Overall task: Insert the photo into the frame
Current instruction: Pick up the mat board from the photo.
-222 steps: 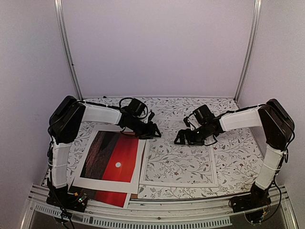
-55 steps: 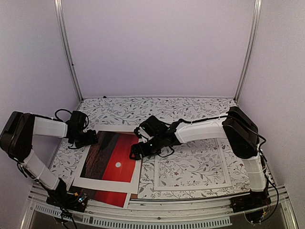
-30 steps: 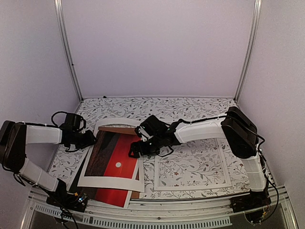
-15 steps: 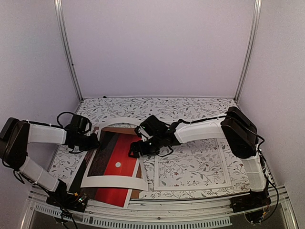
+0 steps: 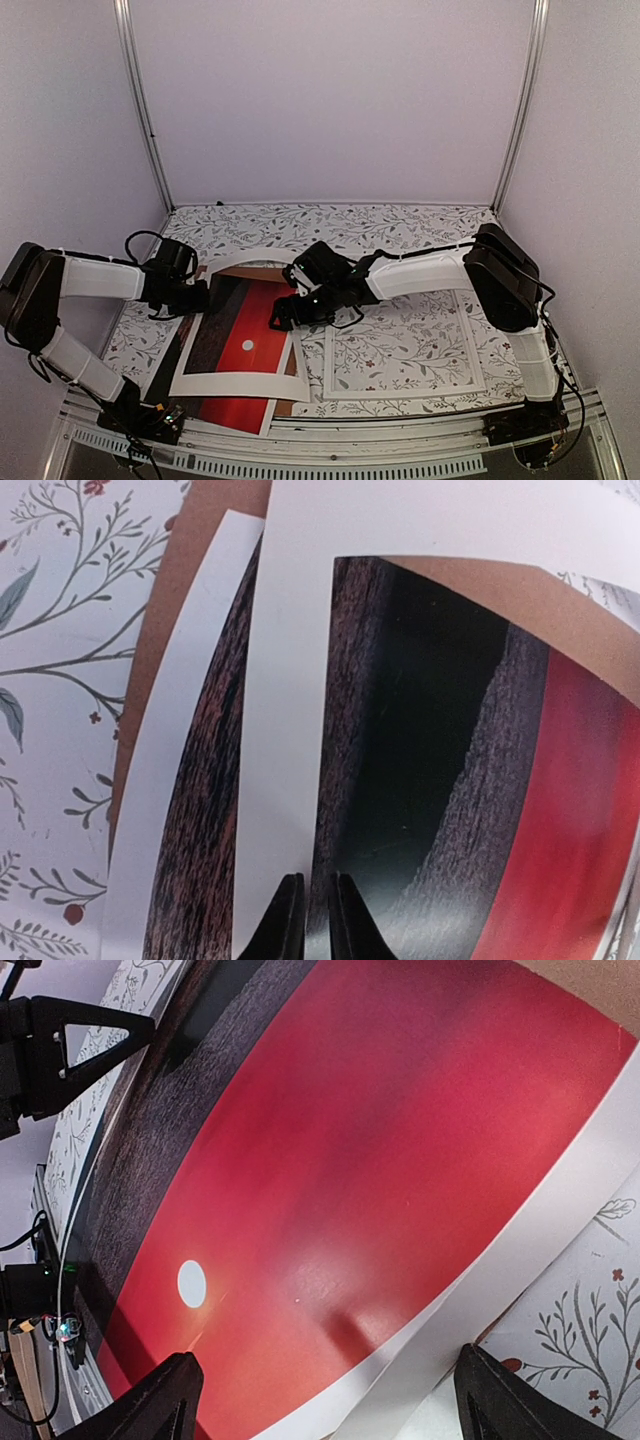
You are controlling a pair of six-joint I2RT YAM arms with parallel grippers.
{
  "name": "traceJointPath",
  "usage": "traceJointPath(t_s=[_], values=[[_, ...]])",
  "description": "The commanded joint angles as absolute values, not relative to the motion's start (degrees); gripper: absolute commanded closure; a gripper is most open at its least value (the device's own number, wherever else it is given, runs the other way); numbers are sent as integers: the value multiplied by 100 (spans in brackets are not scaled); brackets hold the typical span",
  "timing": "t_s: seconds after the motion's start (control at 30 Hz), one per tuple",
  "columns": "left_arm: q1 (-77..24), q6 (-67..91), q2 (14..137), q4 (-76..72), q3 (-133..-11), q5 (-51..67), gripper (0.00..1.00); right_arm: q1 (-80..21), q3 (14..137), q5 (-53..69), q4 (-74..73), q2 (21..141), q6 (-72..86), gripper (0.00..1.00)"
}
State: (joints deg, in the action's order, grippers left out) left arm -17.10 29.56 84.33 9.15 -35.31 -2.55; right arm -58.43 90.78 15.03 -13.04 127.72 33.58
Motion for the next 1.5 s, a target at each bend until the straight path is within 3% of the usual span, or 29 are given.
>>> traceJointPath(t_s=[0.0,0.37,0.5,0.67,0.87,1.47], values=[[-1789,2870,8461,1029,-3665,-359,87,-5792,8996,1504,-1531,12826,3283,8],[-1854,2834,8334,1256,-3753,-650,94,-5697,9013,1557,-1593,12698,3155,8],[-1848,2876,8295,1292,-3756,-877,86,-5696,9013,1542,-1617,12678,3101,8],[-1743,2944,8193,1275,-3752,-1322,64,-5696,9005,1578,-1635,12677,3079,8],[-1121,2946,8208,1266,-3832,-1271,50,-5698,8989,1628,-1661,12594,2979,8],[299,2945,8702,1002,-3828,-619,44,-5696,8637,1845,-1439,12322,2708,8]])
